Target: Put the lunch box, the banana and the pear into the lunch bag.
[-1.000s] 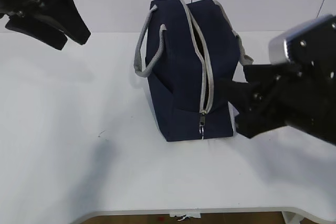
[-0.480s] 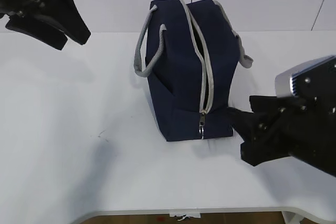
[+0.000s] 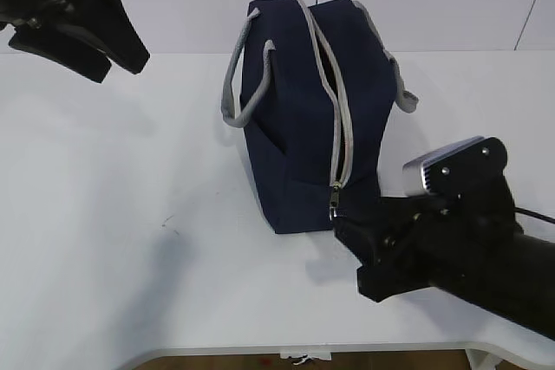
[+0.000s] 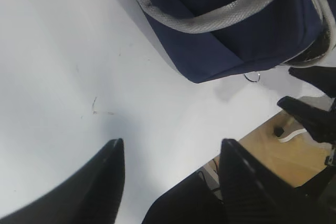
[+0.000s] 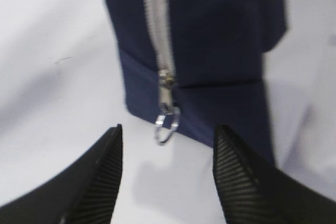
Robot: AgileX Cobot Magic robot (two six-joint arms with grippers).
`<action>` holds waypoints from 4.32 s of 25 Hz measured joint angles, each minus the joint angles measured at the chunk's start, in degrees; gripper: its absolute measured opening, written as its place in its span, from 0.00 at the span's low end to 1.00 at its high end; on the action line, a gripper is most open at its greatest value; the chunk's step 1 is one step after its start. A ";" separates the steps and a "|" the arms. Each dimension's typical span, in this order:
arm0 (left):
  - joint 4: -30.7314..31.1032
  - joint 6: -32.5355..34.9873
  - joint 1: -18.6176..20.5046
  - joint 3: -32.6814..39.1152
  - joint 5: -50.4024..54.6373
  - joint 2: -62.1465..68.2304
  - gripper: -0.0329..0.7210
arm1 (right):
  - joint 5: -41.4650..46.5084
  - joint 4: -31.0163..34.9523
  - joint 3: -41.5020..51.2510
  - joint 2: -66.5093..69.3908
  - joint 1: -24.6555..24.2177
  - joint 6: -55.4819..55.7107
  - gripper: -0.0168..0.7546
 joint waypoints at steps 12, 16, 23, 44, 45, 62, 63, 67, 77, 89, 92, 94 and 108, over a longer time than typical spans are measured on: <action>0.00 0.00 0.00 0.00 0.00 0.00 0.62 | -10.31 -5.68 -0.11 11.26 0.13 5.07 0.58; 0.00 0.00 0.00 0.00 0.00 0.00 0.62 | -13.34 -5.68 -0.62 13.23 0.13 5.07 0.58; 0.00 0.00 0.00 0.00 0.00 0.00 0.62 | -14.02 -4.25 -2.57 15.52 0.13 5.11 0.58; 0.00 0.00 0.00 0.00 0.00 0.00 0.62 | -15.00 -1.36 -2.66 16.01 0.13 5.48 0.17; 0.00 0.00 0.00 0.00 0.00 0.00 0.62 | -15.00 -1.36 -2.66 16.01 0.13 5.46 0.14; 0.00 0.00 0.00 0.00 0.00 0.00 0.55 | -14.73 -1.21 -2.66 15.38 0.13 6.74 0.02; 0.00 0.00 0.00 0.00 0.00 0.00 0.55 | -14.44 -1.21 -2.66 14.67 0.13 6.86 0.02; 0.00 0.00 0.00 0.00 0.00 0.00 0.55 | -11.22 -1.21 -2.66 9.60 0.13 6.96 0.02; 0.00 0.00 0.00 0.00 0.00 0.00 0.55 | -2.71 -1.31 -2.66 -1.50 0.13 7.04 0.02; -0.20 0.00 0.00 0.00 0.00 0.00 0.55 | 8.87 -3.56 -7.17 -9.74 0.13 7.04 0.02; -0.20 0.00 0.00 0.00 0.00 0.00 0.55 | 11.64 -4.74 -10.27 -9.74 0.13 7.04 0.02; -0.23 0.00 0.00 0.00 0.00 0.00 0.55 | 13.17 -5.85 -12.07 -9.74 0.13 7.04 0.02; -1.88 0.00 -1.23 0.00 0.00 0.00 0.55 | 25.53 -6.49 -27.72 -8.09 0.13 7.10 0.02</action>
